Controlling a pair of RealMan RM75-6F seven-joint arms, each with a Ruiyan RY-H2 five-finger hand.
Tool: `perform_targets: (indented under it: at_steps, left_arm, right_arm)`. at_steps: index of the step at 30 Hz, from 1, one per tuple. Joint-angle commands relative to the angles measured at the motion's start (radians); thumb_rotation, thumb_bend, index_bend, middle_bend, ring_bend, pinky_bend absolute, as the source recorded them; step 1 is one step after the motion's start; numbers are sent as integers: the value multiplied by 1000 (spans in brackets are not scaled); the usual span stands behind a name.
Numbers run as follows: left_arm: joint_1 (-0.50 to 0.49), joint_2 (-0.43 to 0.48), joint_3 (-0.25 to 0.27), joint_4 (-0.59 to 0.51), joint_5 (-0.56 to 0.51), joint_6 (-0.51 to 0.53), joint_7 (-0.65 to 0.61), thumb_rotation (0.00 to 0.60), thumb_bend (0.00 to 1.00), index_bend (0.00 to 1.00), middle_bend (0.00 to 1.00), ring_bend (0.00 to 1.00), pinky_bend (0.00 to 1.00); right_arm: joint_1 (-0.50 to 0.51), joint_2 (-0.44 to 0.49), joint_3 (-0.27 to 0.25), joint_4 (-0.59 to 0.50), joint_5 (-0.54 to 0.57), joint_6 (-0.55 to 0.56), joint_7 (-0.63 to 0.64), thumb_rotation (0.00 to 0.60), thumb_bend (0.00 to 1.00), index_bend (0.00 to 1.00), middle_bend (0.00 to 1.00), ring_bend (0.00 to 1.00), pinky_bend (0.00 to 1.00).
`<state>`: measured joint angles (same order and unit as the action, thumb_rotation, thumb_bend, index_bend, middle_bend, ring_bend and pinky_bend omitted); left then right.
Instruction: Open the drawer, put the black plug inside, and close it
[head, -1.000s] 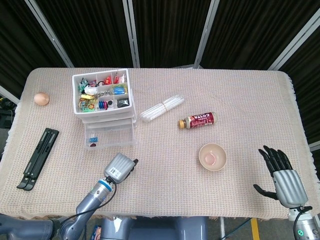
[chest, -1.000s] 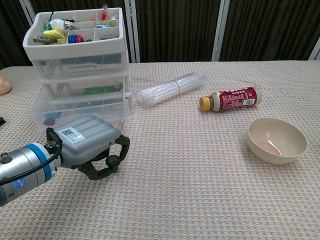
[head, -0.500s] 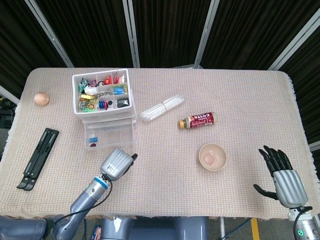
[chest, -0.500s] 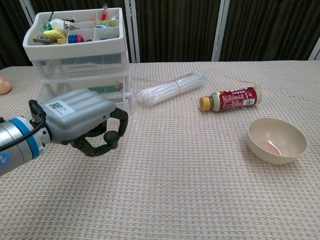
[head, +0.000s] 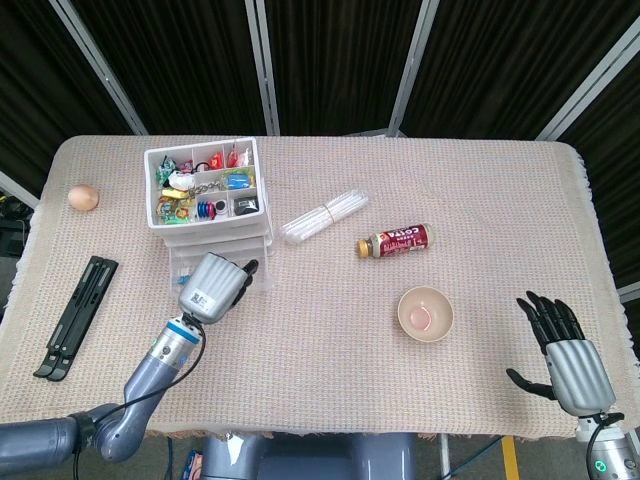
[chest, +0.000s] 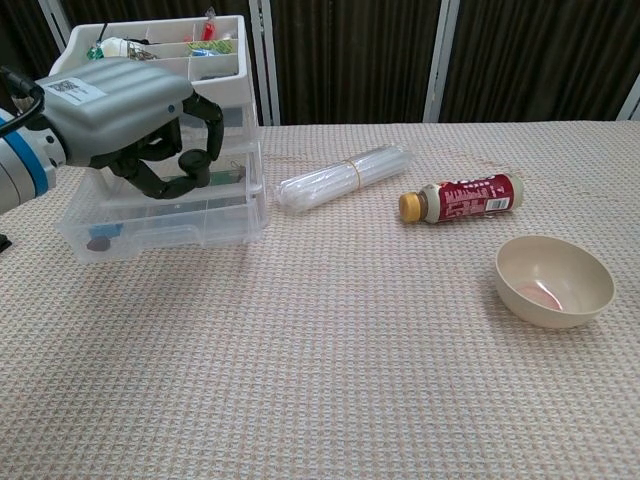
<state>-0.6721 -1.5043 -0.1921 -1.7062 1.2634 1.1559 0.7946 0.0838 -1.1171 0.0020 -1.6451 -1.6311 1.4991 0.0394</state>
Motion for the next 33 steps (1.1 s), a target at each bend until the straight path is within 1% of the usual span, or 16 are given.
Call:
perform_targets:
  at_steps: [1, 4, 8, 10, 13, 17, 20, 22, 23, 25, 27, 28, 30, 31, 32, 33]
  left_arm:
    - [-9, 12, -17, 46, -45, -15, 3, 600, 499, 616, 1000, 925, 827]
    - [-9, 8, -23, 78, -76, -19, -7, 600, 498, 537, 1000, 918, 825]
    - [-8, 0, -17, 112, -96, -20, -25, 600, 496, 367, 1000, 905, 818]
    - [-8, -2, -11, 122, -93, -17, -31, 600, 458, 288, 1000, 899, 816]
    - [-8, 0, -2, 129, -79, -9, -38, 600, 414, 259, 1000, 895, 812]
    - [-1, 9, 15, 123, -56, 5, -50, 600, 413, 257, 996, 890, 806]
    - [7, 19, 34, 116, -25, 17, -62, 600, 414, 256, 961, 860, 781]
    - [15, 32, 57, 114, 15, 29, -71, 600, 414, 256, 888, 798, 730]
    - [19, 40, 70, 113, 42, 38, -77, 600, 414, 256, 821, 739, 684]
    - [30, 55, 99, 114, 99, 59, -88, 600, 413, 255, 677, 616, 589]
    - [37, 72, 131, 117, 157, 70, -92, 600, 413, 254, 483, 465, 483]
    - [39, 90, 160, 123, 211, 80, -91, 600, 413, 253, 429, 423, 459]
    - [40, 119, 206, 142, 311, 98, -90, 600, 414, 251, 294, 292, 402]
    - [39, 137, 234, 159, 375, 110, -84, 600, 414, 249, 248, 235, 375]
    - [37, 153, 260, 176, 431, 119, -78, 600, 415, 243, 180, 144, 306]
    - [35, 173, 289, 188, 480, 116, -67, 600, 416, 237, 130, 78, 229]
  right_arm:
    - [0, 0, 0, 0, 1, 1, -1, 600, 79, 22, 0, 0, 0]
    - [0, 0, 0, -1, 2, -1, -2, 600, 80, 22, 0, 0, 0]
    - [0, 0, 0, -1, 3, -3, -2, 600, 80, 22, 0, 0, 0]
    - [0, 1, 0, -1, 2, -2, -2, 600, 80, 22, 0, 0, 0]
    - [0, 2, -1, -2, 2, -2, -1, 600, 80, 22, 0, 0, 0]
    - [0, 2, -1, -3, 2, -3, -2, 600, 80, 22, 0, 0, 0]
    - [-1, 3, -1, -3, 3, -3, -2, 600, 80, 22, 0, 0, 0]
    - [-1, 3, -1, -3, 4, -3, -2, 600, 80, 22, 0, 0, 0]
    - [-1, 3, -1, -3, 4, -3, -2, 600, 80, 22, 0, 0, 0]
    - [-1, 3, -1, -3, 5, -3, -4, 600, 81, 22, 0, 0, 0]
    - [-1, 3, -1, -4, 5, -4, -4, 600, 81, 22, 0, 0, 0]
    - [-1, 3, -1, -4, 5, -5, -5, 600, 81, 22, 0, 0, 0]
    - [-1, 3, -1, -4, 6, -4, -6, 600, 81, 22, 0, 0, 0]
    - [-1, 3, 0, -4, 6, -4, -6, 600, 80, 22, 0, 0, 0]
    - [-1, 3, 0, -4, 6, -4, -7, 600, 81, 22, 0, 0, 0]
    - [-1, 2, 0, -4, 6, -4, -7, 600, 80, 22, 0, 0, 0]
